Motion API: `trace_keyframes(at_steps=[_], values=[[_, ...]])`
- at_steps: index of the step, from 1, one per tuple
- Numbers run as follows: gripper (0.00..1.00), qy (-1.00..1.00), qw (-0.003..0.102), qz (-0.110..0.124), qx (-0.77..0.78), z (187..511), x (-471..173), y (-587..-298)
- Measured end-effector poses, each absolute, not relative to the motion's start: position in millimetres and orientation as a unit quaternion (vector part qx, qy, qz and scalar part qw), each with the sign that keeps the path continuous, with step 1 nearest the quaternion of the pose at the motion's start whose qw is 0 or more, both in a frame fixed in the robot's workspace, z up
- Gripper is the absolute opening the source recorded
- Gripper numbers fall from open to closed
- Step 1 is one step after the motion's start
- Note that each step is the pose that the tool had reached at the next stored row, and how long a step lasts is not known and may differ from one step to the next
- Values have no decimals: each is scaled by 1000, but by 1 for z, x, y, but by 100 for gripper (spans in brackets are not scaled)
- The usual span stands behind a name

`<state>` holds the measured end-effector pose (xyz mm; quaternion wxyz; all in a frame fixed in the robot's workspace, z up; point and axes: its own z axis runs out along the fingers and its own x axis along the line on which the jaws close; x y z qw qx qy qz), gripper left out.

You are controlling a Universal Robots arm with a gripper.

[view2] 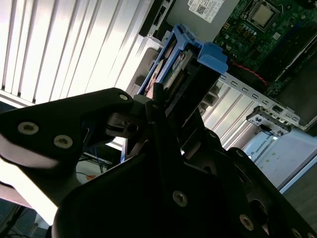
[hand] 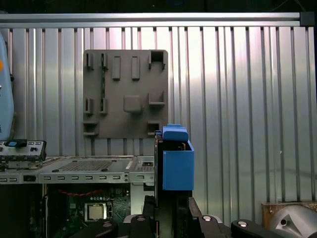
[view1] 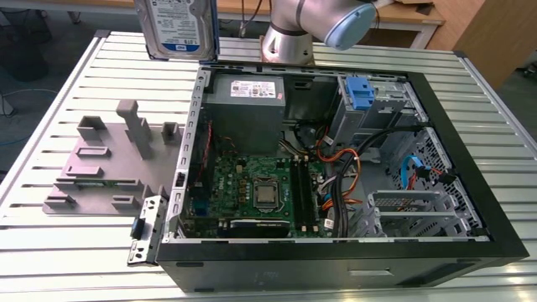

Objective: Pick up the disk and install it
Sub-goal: 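Pick up the disk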

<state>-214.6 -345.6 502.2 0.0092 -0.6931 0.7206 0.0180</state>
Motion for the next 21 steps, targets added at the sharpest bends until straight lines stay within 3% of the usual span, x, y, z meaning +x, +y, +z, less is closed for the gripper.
trace_keyframes(at_steps=[21], values=[[35,721,9,18,-693,502,-188,-346]])
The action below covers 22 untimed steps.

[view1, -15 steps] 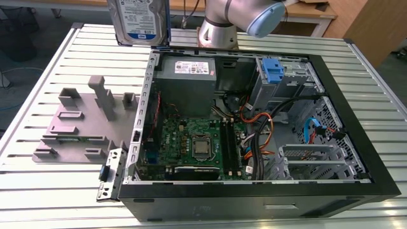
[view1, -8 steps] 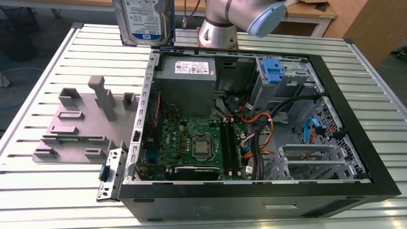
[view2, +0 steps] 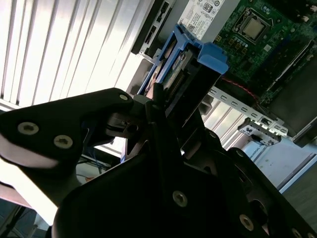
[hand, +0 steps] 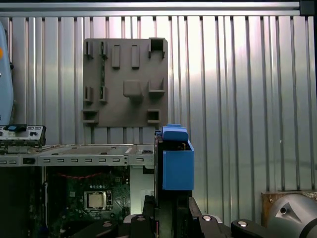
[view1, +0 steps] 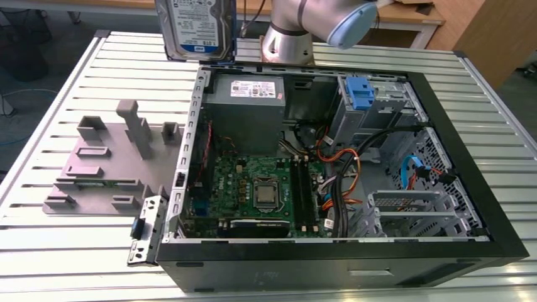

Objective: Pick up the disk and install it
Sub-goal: 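Pick up the disk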

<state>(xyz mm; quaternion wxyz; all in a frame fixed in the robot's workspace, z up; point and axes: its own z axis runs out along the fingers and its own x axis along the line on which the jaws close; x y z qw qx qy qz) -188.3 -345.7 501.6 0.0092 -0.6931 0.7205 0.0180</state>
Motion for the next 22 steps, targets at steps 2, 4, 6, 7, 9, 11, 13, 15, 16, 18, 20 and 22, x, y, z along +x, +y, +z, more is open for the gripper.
trace_keyframes(at_steps=[2,4,6,7,9,11,13,15,16,18,20,22], values=[[35,721,9,18,-693,501,-185,-346],[35,721,9,18,-693,501,-182,-346],[35,721,9,18,-693,501,-178,-346],[35,721,9,18,-693,501,-177,-346],[35,721,9,18,-693,501,-173,-346],[35,721,9,18,-693,500,-170,-346],[35,721,9,18,-693,500,-166,-346],[35,721,9,18,-693,500,-163,-346],[35,721,9,18,-693,499,-161,-346],[35,721,9,18,-693,499,-157,-346],[35,721,9,18,-693,499,-153,-346],[35,721,9,18,-693,498,-150,-346]])
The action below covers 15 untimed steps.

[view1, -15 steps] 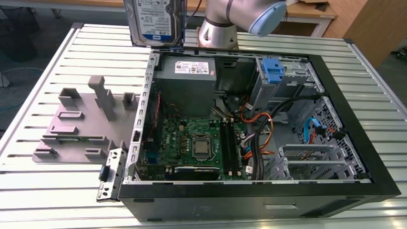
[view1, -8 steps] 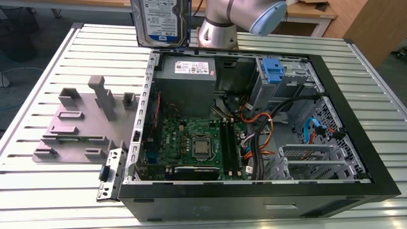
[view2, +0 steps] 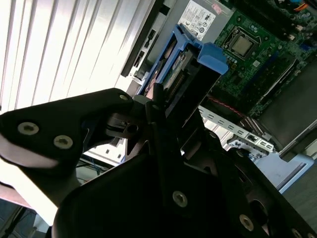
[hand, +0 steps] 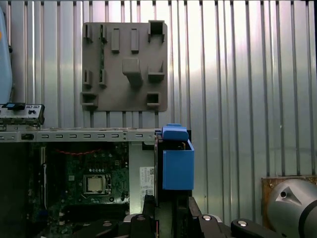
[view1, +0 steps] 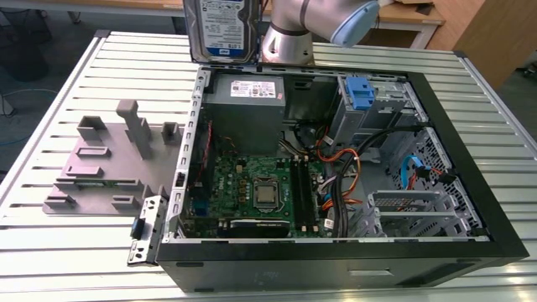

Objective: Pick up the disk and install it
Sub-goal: 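Pick up the disk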

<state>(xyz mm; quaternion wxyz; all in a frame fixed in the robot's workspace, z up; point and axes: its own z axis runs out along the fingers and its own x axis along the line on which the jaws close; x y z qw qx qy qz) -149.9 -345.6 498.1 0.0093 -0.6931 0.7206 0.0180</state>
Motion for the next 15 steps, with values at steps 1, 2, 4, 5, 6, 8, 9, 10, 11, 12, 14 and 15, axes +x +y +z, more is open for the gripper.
trace_keyframes(at_steps=[1,2,4,5,6,8,9,10,11,12,14,15], values=[[35,721,9,18,-693,498,-148,-346],[35,721,9,18,-693,498,-146,-346],[35,721,9,18,-693,497,-142,-346],[35,721,9,18,-693,497,-140,-346],[35,721,9,18,-693,497,-138,-346],[35,721,9,18,-693,497,-135,-346],[35,721,9,18,-693,497,-133,-346],[35,721,9,18,-693,497,-131,-346],[35,721,9,18,-693,496,-129,-346],[35,721,9,18,-693,496,-127,-346],[35,721,9,18,-693,496,-124,-346],[35,721,9,18,-693,496,-123,-346]])
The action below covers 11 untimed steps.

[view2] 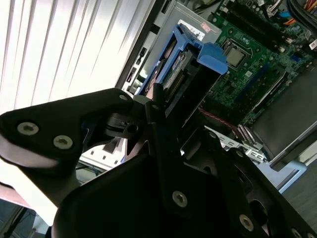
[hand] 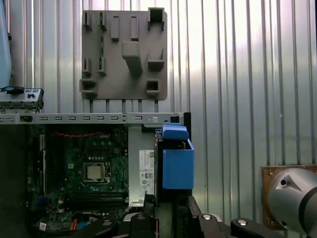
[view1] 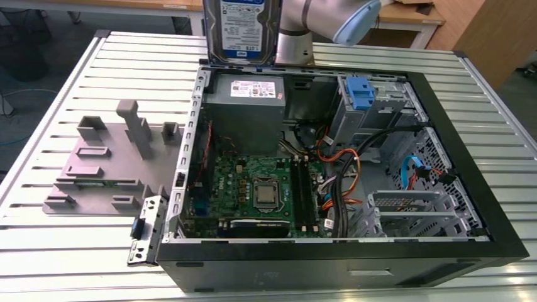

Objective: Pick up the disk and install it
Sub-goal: 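Pick up the disk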

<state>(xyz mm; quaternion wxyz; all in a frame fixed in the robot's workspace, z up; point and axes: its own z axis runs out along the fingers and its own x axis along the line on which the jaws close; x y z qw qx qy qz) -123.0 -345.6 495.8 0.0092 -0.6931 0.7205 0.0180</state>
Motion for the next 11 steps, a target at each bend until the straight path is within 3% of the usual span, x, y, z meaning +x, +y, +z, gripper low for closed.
trace_keyframes(at_steps=[11], values=[[35,721,9,18,-693,495,-111,-346]])
